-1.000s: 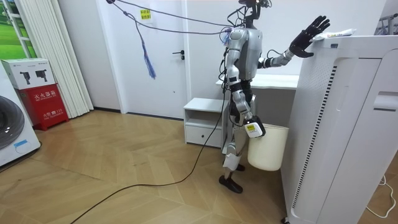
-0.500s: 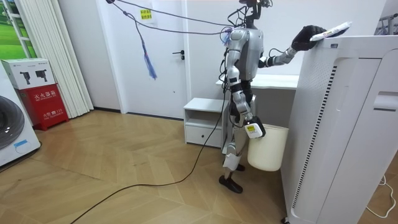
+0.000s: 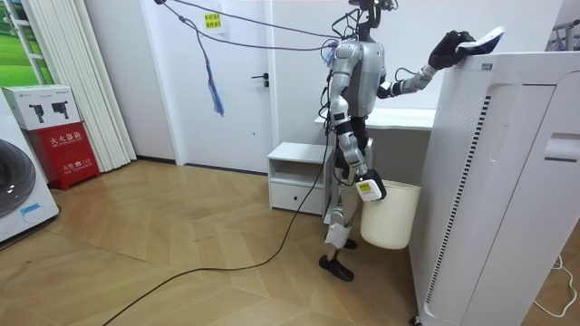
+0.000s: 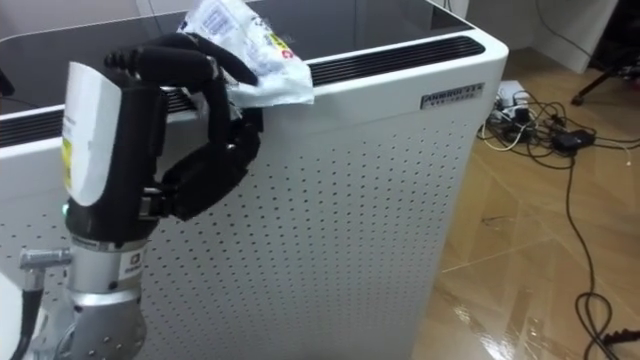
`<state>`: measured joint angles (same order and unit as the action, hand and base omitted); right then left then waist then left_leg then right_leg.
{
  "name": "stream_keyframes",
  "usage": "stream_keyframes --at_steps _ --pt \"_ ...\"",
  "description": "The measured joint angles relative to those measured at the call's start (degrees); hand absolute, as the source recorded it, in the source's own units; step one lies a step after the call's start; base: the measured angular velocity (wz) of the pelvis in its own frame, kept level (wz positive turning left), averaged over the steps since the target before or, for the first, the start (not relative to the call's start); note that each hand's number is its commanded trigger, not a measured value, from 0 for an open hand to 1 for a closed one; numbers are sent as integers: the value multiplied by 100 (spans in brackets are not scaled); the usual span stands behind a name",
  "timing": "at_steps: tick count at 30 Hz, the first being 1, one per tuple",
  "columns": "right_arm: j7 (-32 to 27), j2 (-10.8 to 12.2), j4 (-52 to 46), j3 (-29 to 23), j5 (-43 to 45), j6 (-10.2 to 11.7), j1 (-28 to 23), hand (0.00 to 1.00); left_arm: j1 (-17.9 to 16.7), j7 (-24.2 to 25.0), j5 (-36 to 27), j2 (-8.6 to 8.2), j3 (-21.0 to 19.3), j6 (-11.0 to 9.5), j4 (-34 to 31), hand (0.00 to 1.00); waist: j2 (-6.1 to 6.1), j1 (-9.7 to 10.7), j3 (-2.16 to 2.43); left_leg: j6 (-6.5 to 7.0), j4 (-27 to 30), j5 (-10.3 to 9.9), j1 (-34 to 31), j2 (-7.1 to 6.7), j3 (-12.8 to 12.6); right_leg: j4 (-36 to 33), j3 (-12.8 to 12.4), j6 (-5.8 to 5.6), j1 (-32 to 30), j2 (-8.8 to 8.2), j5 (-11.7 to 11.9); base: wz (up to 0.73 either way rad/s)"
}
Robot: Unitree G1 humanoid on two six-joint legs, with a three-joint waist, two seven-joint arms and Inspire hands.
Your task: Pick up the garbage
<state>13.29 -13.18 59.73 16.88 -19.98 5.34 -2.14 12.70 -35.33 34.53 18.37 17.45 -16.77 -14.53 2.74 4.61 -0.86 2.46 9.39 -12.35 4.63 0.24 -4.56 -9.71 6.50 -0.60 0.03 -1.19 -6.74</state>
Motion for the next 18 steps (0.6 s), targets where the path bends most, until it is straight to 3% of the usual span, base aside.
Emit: stream_keyframes --at_steps 3,6,8,9,13,14,18 --pt "0 -2 2 60 -5 23 2 100 3 183 -810 -91 74 -84 -163 100 -21 -15 12 0 0 1 6 1 -8 6 6 -1 16 -1 -1 0" --pt "1 55 3 116 -16 48 22 100 3 643 -1711 -311 98 -200 -343 100 -115 -13 17 0 11 1 5 6 3 6 39 -1 26 -3 -1 0" --pt "34 57 3 188 3 95 53 100 3 1097 -2696 -427 188 -196 -602 100 -182 -8 5 0 14 1 -13 2 3 8 114 0 18 -25 -1 5" --pt "47 55 3 185 25 95 55 100 3 1240 -2922 -431 212 -195 -669 100 -189 -7 9 0 17 1 -22 0 4 12 135 -1 20 -32 -1 9" --pt "79 62 43 233 14 97 131 100 19 2408 -4979 -491 473 -192 -1015 100 -194 -7 11 0 29 1 -32 -9 7 14 150 -6 26 -45 -4 4" --pt "95 59 42 294 9 97 167 100 53 2760 -5595 -555 552 -162 -1016 100 -193 -3 11 0 35 1 -38 -6 18 11 149 -5 22 -44 -4 0" --pt "124 70 27 346 28 97 203 100 79 3613 -6833 -653 697 99 -1023 100 -177 0 17 0 38 1 -62 5 -6 10 144 -3 -10 -29 -3 0"
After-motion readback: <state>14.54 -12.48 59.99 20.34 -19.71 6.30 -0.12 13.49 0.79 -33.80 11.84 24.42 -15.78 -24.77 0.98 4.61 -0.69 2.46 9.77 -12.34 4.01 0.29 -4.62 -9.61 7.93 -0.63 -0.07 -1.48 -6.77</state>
